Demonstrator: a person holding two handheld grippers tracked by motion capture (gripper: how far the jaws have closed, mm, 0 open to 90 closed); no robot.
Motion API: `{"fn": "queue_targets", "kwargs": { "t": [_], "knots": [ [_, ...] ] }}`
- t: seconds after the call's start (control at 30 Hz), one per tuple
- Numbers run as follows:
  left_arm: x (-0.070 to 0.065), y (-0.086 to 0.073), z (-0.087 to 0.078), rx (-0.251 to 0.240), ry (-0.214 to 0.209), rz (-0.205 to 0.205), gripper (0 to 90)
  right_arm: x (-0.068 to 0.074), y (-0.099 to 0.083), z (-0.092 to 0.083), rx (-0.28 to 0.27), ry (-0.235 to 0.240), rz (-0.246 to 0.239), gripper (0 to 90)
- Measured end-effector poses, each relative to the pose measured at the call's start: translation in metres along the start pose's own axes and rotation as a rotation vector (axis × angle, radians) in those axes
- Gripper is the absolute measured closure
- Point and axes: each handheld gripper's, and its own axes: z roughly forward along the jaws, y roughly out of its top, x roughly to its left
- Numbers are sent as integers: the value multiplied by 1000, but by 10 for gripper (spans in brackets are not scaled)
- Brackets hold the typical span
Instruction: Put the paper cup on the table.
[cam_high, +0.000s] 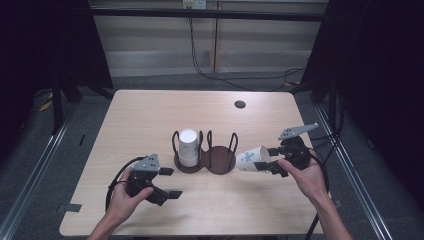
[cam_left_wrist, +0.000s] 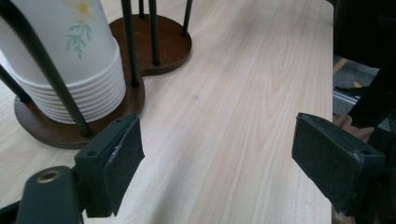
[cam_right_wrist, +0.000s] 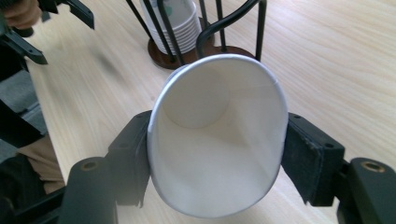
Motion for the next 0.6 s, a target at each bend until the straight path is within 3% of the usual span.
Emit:
{"fn": "queue_targets", "kwargs": {
  "t": [0.33, 0.6],
  "knots": [
    [-1, 0, 2, 8, -5, 3, 164, -12, 13, -1, 81, -62, 6, 312],
    [-2, 0, 5, 30, -13, 16, 165, -23, 23, 7, 206, -119, 7, 304]
  ]
}}
